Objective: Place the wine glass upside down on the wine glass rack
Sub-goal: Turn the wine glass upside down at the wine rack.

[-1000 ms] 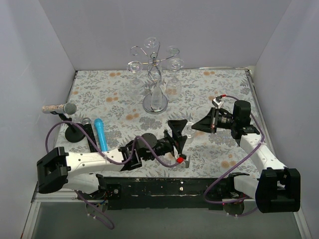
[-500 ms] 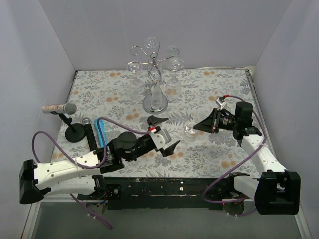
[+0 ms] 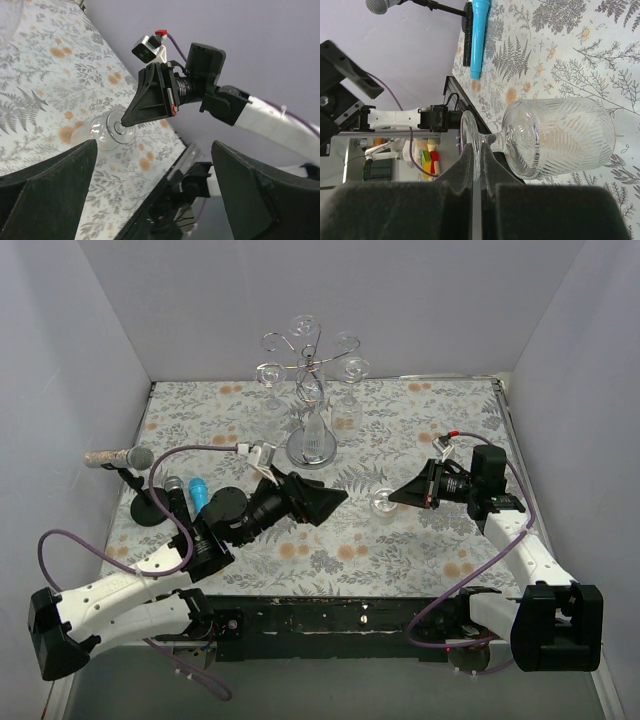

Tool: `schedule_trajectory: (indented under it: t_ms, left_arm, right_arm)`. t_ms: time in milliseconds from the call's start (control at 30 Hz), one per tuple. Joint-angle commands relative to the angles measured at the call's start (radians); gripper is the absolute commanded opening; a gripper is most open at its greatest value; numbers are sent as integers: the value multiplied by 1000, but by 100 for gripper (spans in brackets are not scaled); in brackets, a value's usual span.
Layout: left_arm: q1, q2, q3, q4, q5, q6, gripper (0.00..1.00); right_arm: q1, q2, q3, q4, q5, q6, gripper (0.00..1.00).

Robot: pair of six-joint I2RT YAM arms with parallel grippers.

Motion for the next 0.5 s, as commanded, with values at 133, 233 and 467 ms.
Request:
schedule_trajectory:
  t_ms: [133, 233, 467]
  left_arm:
    - [182, -27, -210, 223, 248, -528, 98]
    - [184, -13, -217, 223, 248, -545, 98]
    - [184, 16, -274, 307, 246, -612, 98]
  right_arm:
    - [-4, -21, 56, -5, -33, -22, 1]
    - [-4, -24, 53, -5, -35, -21, 1]
    - [-4, -20, 53, 0, -35, -21, 1]
